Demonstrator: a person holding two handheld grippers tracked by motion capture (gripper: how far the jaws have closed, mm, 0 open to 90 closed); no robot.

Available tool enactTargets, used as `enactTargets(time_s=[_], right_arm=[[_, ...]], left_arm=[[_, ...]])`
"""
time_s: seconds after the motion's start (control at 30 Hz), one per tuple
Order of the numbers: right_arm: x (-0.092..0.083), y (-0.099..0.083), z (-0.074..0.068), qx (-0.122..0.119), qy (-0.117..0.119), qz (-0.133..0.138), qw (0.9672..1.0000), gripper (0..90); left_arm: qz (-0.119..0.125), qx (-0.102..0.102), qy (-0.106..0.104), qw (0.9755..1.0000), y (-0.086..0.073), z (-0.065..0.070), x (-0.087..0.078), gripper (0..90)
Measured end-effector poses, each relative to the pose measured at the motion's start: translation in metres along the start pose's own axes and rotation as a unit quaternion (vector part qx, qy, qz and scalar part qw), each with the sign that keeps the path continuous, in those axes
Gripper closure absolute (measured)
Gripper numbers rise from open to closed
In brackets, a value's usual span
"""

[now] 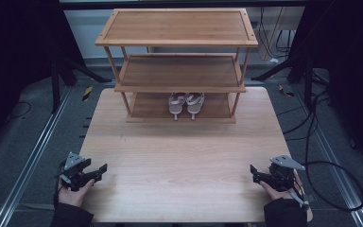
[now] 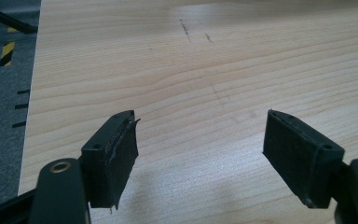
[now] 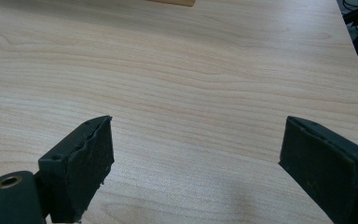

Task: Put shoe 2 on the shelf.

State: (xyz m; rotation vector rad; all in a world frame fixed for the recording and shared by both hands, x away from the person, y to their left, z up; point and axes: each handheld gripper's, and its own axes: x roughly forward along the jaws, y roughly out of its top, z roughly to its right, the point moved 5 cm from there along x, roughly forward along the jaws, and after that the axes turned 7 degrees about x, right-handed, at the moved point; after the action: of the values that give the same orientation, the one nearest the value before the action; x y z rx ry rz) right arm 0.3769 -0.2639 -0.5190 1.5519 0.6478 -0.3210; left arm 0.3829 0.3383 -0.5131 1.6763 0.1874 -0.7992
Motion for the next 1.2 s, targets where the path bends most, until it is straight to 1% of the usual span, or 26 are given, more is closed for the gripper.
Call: enactTargets(time_s=[0.13, 0.27, 0.47, 0.57, 0.6, 0.67, 0.77, 0.8, 0.83, 0.87, 0.93, 0.97, 1.0, 1.03, 1.07, 1.1, 1.13, 1.17, 1.2], right_arm=[[0.001, -0.001, 0.002, -0.002, -0.004, -0.004, 1.0000, 9.9], [0.002, -0.002, 0.004, -0.001, -0.008, -0.006, 0.9999, 9.9], [0.002, -0.002, 0.005, 0.001, -0.009, -0.008, 0.9999, 9.9], [0.002, -0.002, 0.005, 0.001, -0.009, -0.008, 0.9999, 9.9], [0.002, -0.002, 0.005, 0.000, -0.009, -0.008, 0.9999, 9.9], [0.002, -0.002, 0.006, 0.000, -0.009, -0.008, 0.9999, 9.9], [0.002, -0.002, 0.005, -0.001, -0.010, -0.006, 0.9999, 10.0], [0.001, -0.001, 0.004, 0.003, -0.008, -0.005, 1.0000, 9.9], [0.001, -0.001, 0.004, 0.003, -0.008, -0.005, 1.0000, 9.9], [0.000, 0.000, 0.004, 0.002, -0.008, -0.002, 1.0000, 10.3], [-0.001, 0.003, 0.004, 0.002, -0.011, 0.016, 0.9998, 14.0], [-0.003, 0.007, 0.005, 0.004, -0.012, 0.027, 0.9995, 16.8], [-0.003, 0.011, 0.007, 0.004, -0.012, 0.040, 0.9991, 21.2], [-0.003, 0.015, 0.008, 0.001, -0.014, 0.054, 0.9984, 24.4], [-0.003, 0.020, 0.010, -0.002, -0.019, 0.065, 0.9977, 29.5], [-0.003, 0.023, 0.011, -0.001, -0.024, 0.072, 0.9971, 35.0], [-0.001, 0.027, 0.013, -0.001, -0.023, 0.081, 0.9964, 39.1], [0.001, 0.031, 0.015, -0.003, -0.025, 0.089, 0.9957, 43.1], [0.003, 0.033, 0.017, 0.001, -0.027, 0.089, 0.9957, 46.5]], left_arm=[[-0.002, -0.003, 0.001, 1.0000, -0.001, -0.001, 0.000, 24.8], [-0.002, -0.001, 0.000, 1.0000, -0.001, -0.001, 0.001, 24.9], [0.001, -0.002, 0.002, 1.0000, 0.000, -0.001, 0.000, 26.1], [0.006, -0.001, 0.002, 1.0000, 0.002, 0.000, -0.003, 30.3], [0.010, -0.003, 0.000, 0.9999, 0.003, 0.000, -0.004, 33.1], [0.015, -0.006, -0.009, 0.9998, 0.004, 0.001, -0.007, 40.0], [0.014, -0.005, -0.015, 0.9998, 0.005, 0.002, -0.008, 46.3], [0.012, -0.006, -0.014, 0.9998, 0.005, 0.002, -0.008, 50.3], [0.011, -0.006, -0.013, 0.9998, 0.005, 0.001, -0.009, 50.3], [0.012, -0.009, -0.012, 0.9998, 0.005, 0.000, -0.009, 52.6], [0.015, -0.013, 0.001, 0.9998, 0.007, -0.005, -0.008, 58.6], [0.017, -0.015, 0.008, 0.9997, 0.009, -0.010, -0.007, 65.7], [0.018, -0.021, 0.013, 0.9995, 0.010, -0.014, -0.005, 65.7], [0.018, -0.026, 0.019, 0.9993, 0.012, -0.018, -0.003, 69.6], [0.021, -0.029, 0.021, 0.9991, 0.014, -0.021, -0.001, 74.9], [0.022, -0.028, 0.024, 0.9991, 0.016, -0.023, 0.000, 79.1], [0.021, -0.028, 0.024, 0.9991, 0.018, -0.025, 0.002, 82.9], [0.021, -0.026, 0.027, 0.9991, 0.020, -0.027, 0.003, 85.1], [0.023, -0.025, 0.029, 0.9990, 0.021, -0.029, 0.005, 86.9]])
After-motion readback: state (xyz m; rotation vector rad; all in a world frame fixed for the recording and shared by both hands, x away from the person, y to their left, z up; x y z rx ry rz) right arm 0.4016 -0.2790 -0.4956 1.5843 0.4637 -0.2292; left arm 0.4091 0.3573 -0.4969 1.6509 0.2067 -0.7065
